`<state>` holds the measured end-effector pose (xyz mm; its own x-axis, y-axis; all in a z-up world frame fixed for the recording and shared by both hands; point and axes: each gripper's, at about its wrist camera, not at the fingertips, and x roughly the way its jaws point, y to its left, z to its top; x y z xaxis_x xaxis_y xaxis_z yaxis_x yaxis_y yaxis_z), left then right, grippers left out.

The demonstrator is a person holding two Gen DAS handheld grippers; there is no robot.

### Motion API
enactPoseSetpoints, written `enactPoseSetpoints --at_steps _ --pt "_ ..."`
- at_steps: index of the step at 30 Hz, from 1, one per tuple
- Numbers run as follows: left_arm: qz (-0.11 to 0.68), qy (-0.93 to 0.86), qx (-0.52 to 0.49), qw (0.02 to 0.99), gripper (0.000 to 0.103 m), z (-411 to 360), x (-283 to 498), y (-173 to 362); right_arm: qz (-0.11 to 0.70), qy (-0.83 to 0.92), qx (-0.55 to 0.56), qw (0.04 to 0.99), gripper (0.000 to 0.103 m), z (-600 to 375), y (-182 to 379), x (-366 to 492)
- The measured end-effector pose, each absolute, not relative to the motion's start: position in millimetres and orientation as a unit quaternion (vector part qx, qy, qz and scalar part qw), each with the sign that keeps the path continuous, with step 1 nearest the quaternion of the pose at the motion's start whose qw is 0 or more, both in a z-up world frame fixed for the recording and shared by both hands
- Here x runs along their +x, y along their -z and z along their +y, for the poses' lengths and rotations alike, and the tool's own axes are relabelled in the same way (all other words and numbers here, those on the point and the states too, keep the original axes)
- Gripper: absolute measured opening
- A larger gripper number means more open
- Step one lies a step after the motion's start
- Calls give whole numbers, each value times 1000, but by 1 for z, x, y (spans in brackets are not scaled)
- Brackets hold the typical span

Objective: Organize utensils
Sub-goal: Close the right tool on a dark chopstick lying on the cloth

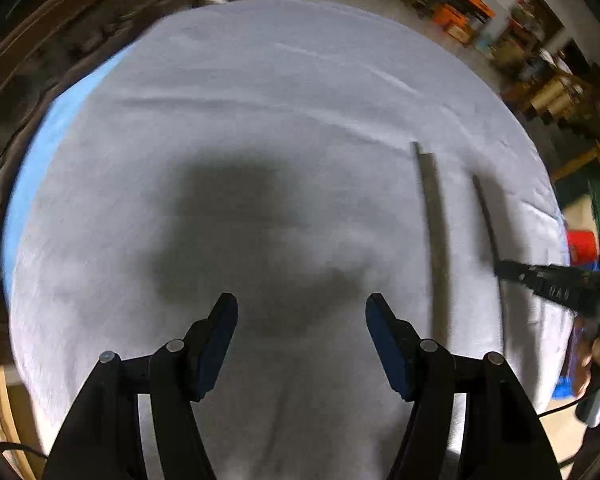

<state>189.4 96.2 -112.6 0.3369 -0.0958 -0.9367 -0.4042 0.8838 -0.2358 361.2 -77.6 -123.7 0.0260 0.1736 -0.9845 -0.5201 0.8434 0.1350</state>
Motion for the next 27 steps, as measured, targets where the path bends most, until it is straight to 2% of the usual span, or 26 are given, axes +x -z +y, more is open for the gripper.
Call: enactPoseSetpoints --at_steps 9,22,27 --pt "638 -65 -158 751 67 56 267 130 652 -259 -101 705 8 -100 120 362" --pt "647 -79 -124 748 68 24 297 132 649 -275 -83 705 8 -113 122 368" --pt "660 -91 -78 742 69 2 310 136 648 -275 -81 706 8 -117 122 366"
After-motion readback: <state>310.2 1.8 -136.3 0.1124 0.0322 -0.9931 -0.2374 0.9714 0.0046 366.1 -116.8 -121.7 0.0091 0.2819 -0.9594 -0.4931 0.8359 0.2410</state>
